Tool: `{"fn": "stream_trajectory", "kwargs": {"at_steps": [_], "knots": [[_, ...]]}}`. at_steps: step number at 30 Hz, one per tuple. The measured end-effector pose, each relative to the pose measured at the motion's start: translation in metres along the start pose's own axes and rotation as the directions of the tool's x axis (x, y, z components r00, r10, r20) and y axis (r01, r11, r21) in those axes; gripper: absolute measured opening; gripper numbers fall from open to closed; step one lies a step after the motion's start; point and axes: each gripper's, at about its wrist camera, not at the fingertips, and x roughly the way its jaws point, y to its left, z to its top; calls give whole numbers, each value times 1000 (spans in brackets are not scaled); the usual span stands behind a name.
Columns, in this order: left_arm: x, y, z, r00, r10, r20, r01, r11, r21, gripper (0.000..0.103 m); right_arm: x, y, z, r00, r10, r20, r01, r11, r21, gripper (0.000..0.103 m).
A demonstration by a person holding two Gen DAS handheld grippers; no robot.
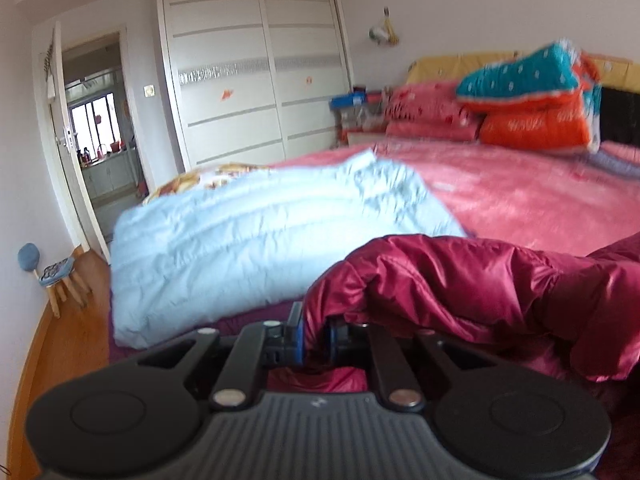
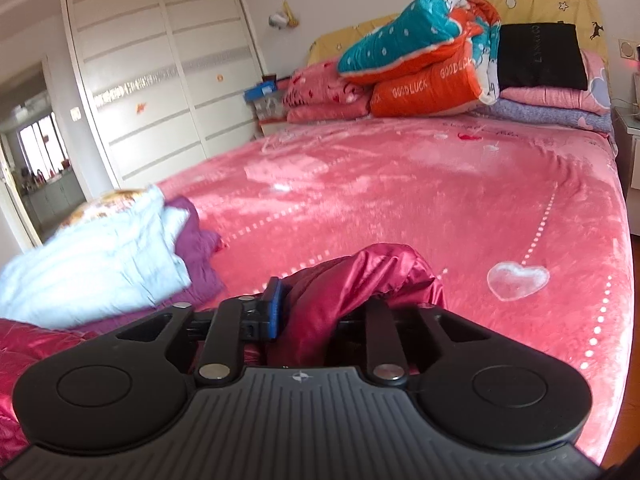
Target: Fold large clothes
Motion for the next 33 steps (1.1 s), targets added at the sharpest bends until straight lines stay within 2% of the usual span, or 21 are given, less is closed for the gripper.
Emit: {"fn": "stream_trajectory", "kwargs": {"at_steps": [1, 2, 3, 4, 6, 7, 8, 12, 18, 20, 22, 24, 25, 27, 29, 31, 32, 33], "knots": [[4, -1, -2, 1000, 1, -17, -1, 1000, 8, 15, 2, 0, -3, 1000, 2, -10, -2, 1000, -1, 46], [6, 0, -5, 1000, 1, -31, 0, 1000, 9, 18, 4, 0, -5, 1000, 7, -19, -7, 1000, -2, 61], [8, -1, -8, 999, 0, -45, 1, 1000, 7, 27, 4, 1, -6, 1000, 16, -27, -16, 1000, -5, 72], [9, 1, -12, 998, -1, -58, 2, 1000, 7, 38, 0, 3, -7, 999, 25, -32, -26, 1000, -12, 76], [5, 5, -19, 997, -7, -78, 8, 1000, 13, 51, -12, 9, -16, 998, 38, -40, -40, 998, -45, 99], [3, 6, -22, 996, -14, -86, 15, 1000, 17, 57, -19, 14, -14, 998, 41, -45, -44, 997, -63, 102], [-1, 8, -25, 995, -19, -94, 21, 1000, 20, 60, -14, 17, -16, 998, 45, -49, -49, 996, -81, 103], [-24, 20, -34, 995, -30, -95, 33, 999, 31, 66, -35, 16, -19, 995, 68, -71, -73, 994, -81, 103], [-72, 30, -40, 998, -38, -53, 42, 997, 65, 68, -98, -8, -21, 989, 117, -87, -110, 991, 77, 103], [-89, 32, -43, 997, -65, -43, 67, 996, 54, 68, -124, -19, -22, 987, 131, -92, -118, 984, 131, 103], [-104, 30, -48, 994, -103, -40, 105, 993, 46, 68, -150, -28, -29, 977, 187, -99, -164, 966, 200, 103], [-114, 23, -55, 990, -135, -39, 137, 989, 53, 68, -173, -34, -45, 955, 275, -113, -234, 930, 285, 103], [-118, 19, -58, 989, -144, -36, 146, 987, 62, 68, -181, -33, -52, 936, 326, -130, -268, 904, 334, 103], [-125, 9, -65, 987, -160, -34, 162, 983, 81, 68, -192, -27, -71, 884, 435, -171, -331, 841, 428, 103], [-127, 2, -69, 983, -177, -42, 180, 980, 86, 68, -198, -15, -93, 827, 511, -234, -353, 797, 491, 103], [-126, -2, -71, 981, -186, -48, 189, 979, 76, 68, -202, -4, -117, 782, 542, -307, -342, 786, 515, 103], [-125, -4, -71, 980, -193, -51, 196, 978, 70, 68, -204, 0, -129, 775, 533, -339, -322, 795, 513, 103], [-124, -6, -71, 978, -204, -53, 207, 976, 67, 68, -204, 0, -139, 778, 506, -373, -290, 815, 502, 103]]}}
